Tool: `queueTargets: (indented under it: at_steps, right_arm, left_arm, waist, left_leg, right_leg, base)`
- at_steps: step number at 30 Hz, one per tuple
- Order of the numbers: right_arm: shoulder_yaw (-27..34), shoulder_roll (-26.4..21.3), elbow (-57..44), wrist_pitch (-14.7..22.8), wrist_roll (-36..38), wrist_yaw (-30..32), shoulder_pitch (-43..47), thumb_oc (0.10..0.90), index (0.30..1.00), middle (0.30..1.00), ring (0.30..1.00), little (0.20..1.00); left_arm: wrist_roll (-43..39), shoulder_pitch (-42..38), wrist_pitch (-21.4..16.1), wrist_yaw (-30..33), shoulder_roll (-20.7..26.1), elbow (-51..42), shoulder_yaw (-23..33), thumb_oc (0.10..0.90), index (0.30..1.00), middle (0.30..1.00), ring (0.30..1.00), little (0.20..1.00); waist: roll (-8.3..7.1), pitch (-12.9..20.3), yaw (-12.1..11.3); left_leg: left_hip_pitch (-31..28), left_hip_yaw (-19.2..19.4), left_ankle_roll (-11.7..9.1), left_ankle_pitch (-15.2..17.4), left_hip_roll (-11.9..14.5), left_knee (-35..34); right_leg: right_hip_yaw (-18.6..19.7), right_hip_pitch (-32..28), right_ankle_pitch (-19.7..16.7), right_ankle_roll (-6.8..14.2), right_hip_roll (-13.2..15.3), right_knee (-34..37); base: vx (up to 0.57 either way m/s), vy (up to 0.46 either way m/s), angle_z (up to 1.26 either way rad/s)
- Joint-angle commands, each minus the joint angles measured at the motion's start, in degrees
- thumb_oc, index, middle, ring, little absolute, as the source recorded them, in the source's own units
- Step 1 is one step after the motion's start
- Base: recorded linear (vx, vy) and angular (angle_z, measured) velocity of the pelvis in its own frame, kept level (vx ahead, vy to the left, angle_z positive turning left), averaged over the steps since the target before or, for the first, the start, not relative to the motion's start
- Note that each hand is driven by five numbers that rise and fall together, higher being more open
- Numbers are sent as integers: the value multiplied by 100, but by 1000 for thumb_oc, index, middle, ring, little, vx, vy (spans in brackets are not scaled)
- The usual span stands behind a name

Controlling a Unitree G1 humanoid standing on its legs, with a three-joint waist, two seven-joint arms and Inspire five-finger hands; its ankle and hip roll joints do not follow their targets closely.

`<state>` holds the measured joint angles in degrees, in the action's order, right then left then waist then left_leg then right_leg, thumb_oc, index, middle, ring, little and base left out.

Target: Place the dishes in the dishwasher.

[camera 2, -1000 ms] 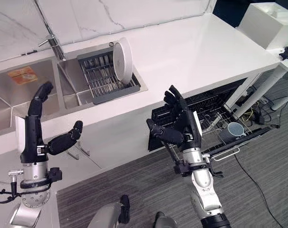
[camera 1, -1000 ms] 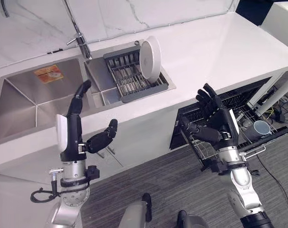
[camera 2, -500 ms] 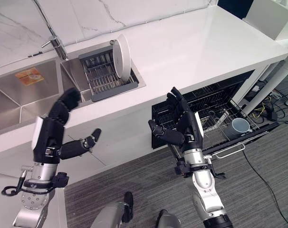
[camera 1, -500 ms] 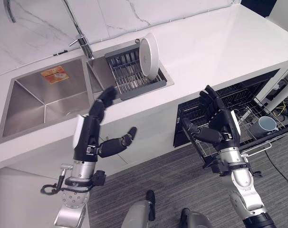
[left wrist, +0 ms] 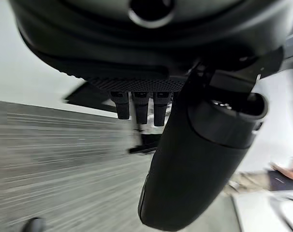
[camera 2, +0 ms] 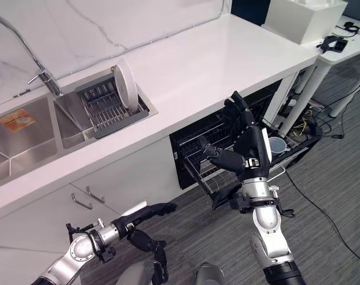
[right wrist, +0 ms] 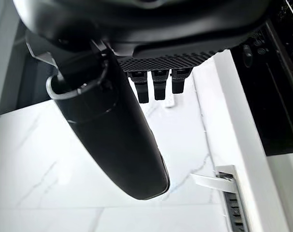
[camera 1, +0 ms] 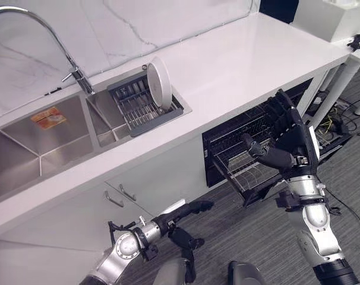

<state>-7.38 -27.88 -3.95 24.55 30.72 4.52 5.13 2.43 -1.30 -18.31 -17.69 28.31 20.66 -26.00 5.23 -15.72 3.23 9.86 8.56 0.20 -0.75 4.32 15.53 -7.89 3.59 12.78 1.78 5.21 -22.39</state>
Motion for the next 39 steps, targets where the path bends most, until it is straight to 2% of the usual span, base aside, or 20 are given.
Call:
queueTargets:
  at_steps: [1,4,6,8,10,11,12,14,15,16,17,21,23,24,25,27,28,30,36,39]
  right_arm:
    - [236,-87,-283,664,121,-288,652,800,900,900,900,900]
    - [227,-123,-334,637,155,-356,691,800,900,900,900,900]
    - [249,-164,-413,611,129,-315,757,800,900,900,900,900]
    - [365,-205,-569,528,86,-63,770,800,900,900,900,900]
    - [416,-195,-627,513,59,83,786,800,900,900,900,900]
    - [347,-139,-601,503,21,206,940,800,900,900,900,900]
    - [339,-124,-605,503,5,231,963,800,900,900,900,900]
    - [310,-50,-692,570,-24,502,1048,800,900,900,900,900]
    - [214,80,-709,808,-79,790,1236,800,900,900,900,900]
    - [204,96,-707,822,-88,805,1256,800,900,900,900,900]
    - [188,251,-833,870,-340,1011,1307,800,900,900,900,900]
    - [106,408,-1057,682,-357,1003,1217,800,900,900,900,900]
    - [106,407,-1045,745,-328,906,1212,800,900,900,900,900]
    - [100,394,-1006,809,-283,873,1256,800,900,900,900,900]
    - [102,389,-972,845,-207,841,1333,800,900,900,900,900]
    - [97,415,-992,786,-123,755,1379,800,900,900,900,900]
    - [121,430,-1097,508,-33,653,1413,800,900,900,900,900]
    - [101,431,-1157,411,1,650,1370,800,900,900,900,900]
    - [211,278,-1221,287,28,756,1315,800,900,900,900,900]
    - [223,145,-1261,144,-51,879,1315,800,900,900,900,900]
  left_arm:
    - [152,-251,64,774,-218,156,-88,800,900,900,900,900]
    - [126,-242,312,1514,-573,1104,-6,800,900,900,900,900]
    - [1,-197,333,2037,-854,1826,202,800,900,900,900,900]
    - [-343,-80,690,2479,-1176,2777,658,800,900,900,900,900]
    - [-229,14,831,2535,-1258,3151,851,800,900,900,900,900]
    - [-17,154,935,2639,-1315,3535,1022,800,900,900,900,900]
    - [53,171,946,2672,-1328,3591,1051,800,900,900,900,900]
    - [355,222,1255,2777,-1330,3959,1122,800,900,900,900,900]
    - [164,222,1574,2852,-1299,4223,1136,800,900,900,900,900]
    - [168,216,1581,2850,-1298,4256,1155,800,900,900,900,900]
    - [309,203,1753,2730,-1262,4520,1232,800,900,900,900,900]
    - [481,311,1943,2746,-1295,4633,1177,800,900,900,900,900]
    - [339,330,2194,2651,-1299,4694,1102,800,900,900,900,900]
    - [301,327,2238,2636,-1306,4709,1130,800,900,900,900,900]
    - [178,334,2335,2608,-1341,4790,1182,800,900,900,900,900]
    - [93,355,2370,2615,-1343,4845,1219,800,900,900,900,900]
    - [-125,352,2478,2664,-1356,4853,1319,800,900,900,900,900]
    - [-324,322,2537,2683,-1373,4894,1405,800,900,900,900,900]
    - [-854,327,2961,2602,-1538,5076,1596,800,900,900,900,900]
    - [-1266,353,2943,2568,-1600,5182,1843,800,900,900,900,900]
  waist:
    - [-54,393,29]
    - [-94,415,101]
    - [-176,396,112]
    - [-246,328,32]
    - [-239,298,-64]
    - [-265,257,-226]
    - [-257,265,-253]
    - [-278,296,-355]
    - [-269,296,-401]
    - [-266,289,-402]
    - [-209,269,-384]
    - [-124,168,-276]
    - [-28,143,-244]
    - [-3,122,-242]
    - [-12,53,-178]
    - [28,13,-133]
    - [-64,76,-138]
    - [-117,145,-148]
    - [-209,267,-134]
    - [-317,183,-176]
  left_leg:
    - [429,-261,-513,504,323,165]
    - [364,-49,-509,501,408,165]
    - [209,25,-464,570,325,165]
    - [159,33,-394,495,88,165]
    - [296,-114,-409,407,-14,165]
    - [355,-555,-354,486,-238,165]
    - [397,-625,-345,472,-248,165]
    - [440,-656,-219,556,-343,165]
    - [434,-606,-101,639,-343,165]
    - [423,-592,-89,653,-335,165]
    - [320,-493,60,779,-295,165]
    - [92,-564,242,967,-386,165]
    - [24,-705,170,1001,-368,165]
    - [-12,-727,148,1030,-342,165]
    - [-118,-758,131,1120,-349,165]
    - [-189,-699,98,1173,-225,165]
    - [-190,-558,47,1212,-191,165]
    - [-177,-505,3,1186,-131,165]
    - [-159,-625,-239,1092,-1,165]
    - [-285,-693,-268,914,-152,165]
  right_leg:
    - [-99,-519,176,133,-178,520]
    - [-167,-504,188,104,-167,520]
    - [-142,-497,206,70,-143,520]
    - [-60,-487,155,-21,-211,520]
    - [-29,-537,162,-37,-298,520]
    - [116,-666,203,-22,-375,520]
    - [144,-658,185,-17,-396,520]
    - [134,-764,255,24,-382,520]
    - [21,-852,290,58,-369,520]
    - [6,-863,289,60,-370,520]
    - [-174,-958,-29,146,-381,445]
    - [-35,-315,-390,316,-334,-548]
    - [-169,-95,-297,257,-155,134]
    - [-229,-63,-388,286,-51,388]
    - [-161,271,-863,416,224,520]
    - [-69,359,-653,466,189,520]
    - [-141,332,-495,510,295,520]
    - [-146,323,-441,514,317,520]
    - [-6,200,-155,322,148,520]
    - [77,39,-134,164,93,520]
  base:
    - [27,11,-3]
    - [25,4,-6]
    - [44,13,3]
    - [126,16,7]
    - [270,70,16]
    - [325,118,30]
    - [319,150,10]
    - [205,151,-20]
    - [155,133,-23]
    - [255,175,-34]
    - [166,105,-44]
    - [110,71,-36]
    - [40,-100,-49]
    - [-43,-184,-40]
    - [-50,-191,-43]
    - [-26,-243,-31]
    - [-2,-315,-11]
    - [-2,-321,5]
    - [19,-175,22]
    - [66,-64,4]
